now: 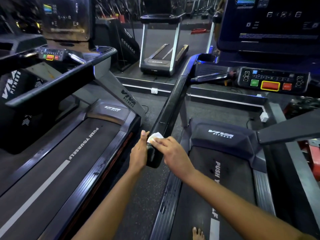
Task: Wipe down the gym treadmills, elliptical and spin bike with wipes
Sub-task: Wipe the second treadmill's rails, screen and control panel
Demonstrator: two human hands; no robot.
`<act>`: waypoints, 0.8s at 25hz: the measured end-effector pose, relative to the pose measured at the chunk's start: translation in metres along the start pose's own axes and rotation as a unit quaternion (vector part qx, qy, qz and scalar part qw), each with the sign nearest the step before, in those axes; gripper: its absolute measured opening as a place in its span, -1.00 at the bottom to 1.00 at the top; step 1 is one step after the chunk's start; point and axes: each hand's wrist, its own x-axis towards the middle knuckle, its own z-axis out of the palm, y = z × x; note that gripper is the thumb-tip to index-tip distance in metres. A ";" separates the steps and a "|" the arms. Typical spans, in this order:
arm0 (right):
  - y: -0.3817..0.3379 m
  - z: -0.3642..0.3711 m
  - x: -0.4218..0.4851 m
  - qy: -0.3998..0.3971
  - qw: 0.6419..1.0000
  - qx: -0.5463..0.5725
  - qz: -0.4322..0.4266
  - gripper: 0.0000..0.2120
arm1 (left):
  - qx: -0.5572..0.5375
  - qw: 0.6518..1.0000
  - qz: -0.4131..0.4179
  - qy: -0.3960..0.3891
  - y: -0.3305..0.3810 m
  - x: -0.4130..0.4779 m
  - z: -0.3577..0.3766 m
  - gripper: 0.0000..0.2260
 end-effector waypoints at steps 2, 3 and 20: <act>-0.019 -0.002 -0.017 0.014 0.999 0.027 0.022 -0.57 | -0.013 1.000 -0.015 -0.015 0.004 0.000 -0.001 -0.12; -0.027 -0.002 -0.025 0.017 0.998 0.049 0.021 -0.52 | -0.018 0.999 -0.020 -0.022 0.004 0.000 -0.002 -0.13; -0.074 0.000 -0.026 0.126 0.802 0.372 0.450 -0.59 | 0.088 0.994 0.028 -0.053 0.013 -0.007 -0.007 -0.49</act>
